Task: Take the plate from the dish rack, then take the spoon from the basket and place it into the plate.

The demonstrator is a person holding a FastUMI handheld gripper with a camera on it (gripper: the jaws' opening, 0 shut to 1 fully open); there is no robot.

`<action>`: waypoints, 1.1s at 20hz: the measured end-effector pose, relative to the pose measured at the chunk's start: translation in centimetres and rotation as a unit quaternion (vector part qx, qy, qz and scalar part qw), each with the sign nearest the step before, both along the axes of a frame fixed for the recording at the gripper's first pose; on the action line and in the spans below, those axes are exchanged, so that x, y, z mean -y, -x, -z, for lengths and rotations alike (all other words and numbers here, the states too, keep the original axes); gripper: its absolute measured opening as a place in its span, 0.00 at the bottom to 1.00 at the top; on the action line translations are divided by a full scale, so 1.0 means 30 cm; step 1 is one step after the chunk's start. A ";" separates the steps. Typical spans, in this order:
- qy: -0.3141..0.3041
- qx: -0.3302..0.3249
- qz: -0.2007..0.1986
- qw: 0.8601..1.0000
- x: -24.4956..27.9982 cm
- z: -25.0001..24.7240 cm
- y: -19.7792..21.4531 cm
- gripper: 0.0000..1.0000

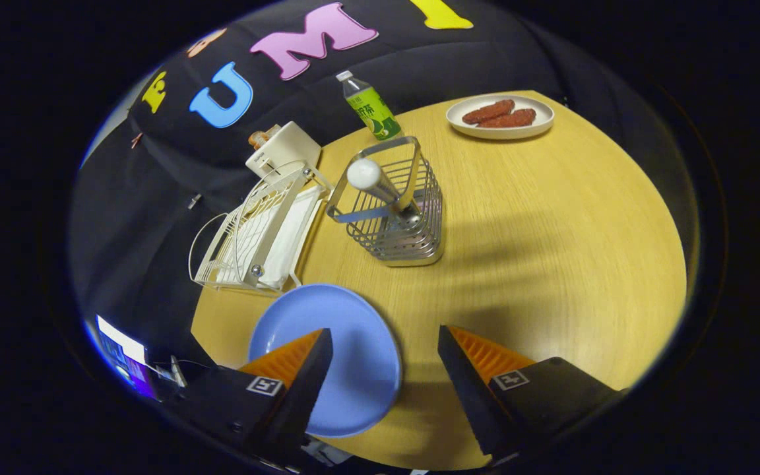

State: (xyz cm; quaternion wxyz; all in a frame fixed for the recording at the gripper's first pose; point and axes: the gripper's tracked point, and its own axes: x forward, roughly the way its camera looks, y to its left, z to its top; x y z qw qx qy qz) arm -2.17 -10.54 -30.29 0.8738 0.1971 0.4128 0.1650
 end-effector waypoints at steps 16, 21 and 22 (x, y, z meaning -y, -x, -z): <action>0.097 0.317 -0.035 0.943 0.057 -0.289 -0.327 0.95; 0.107 0.328 -0.045 0.938 0.021 -0.236 -0.365 0.80; 0.107 0.323 -0.043 0.939 0.020 -0.219 -0.369 0.77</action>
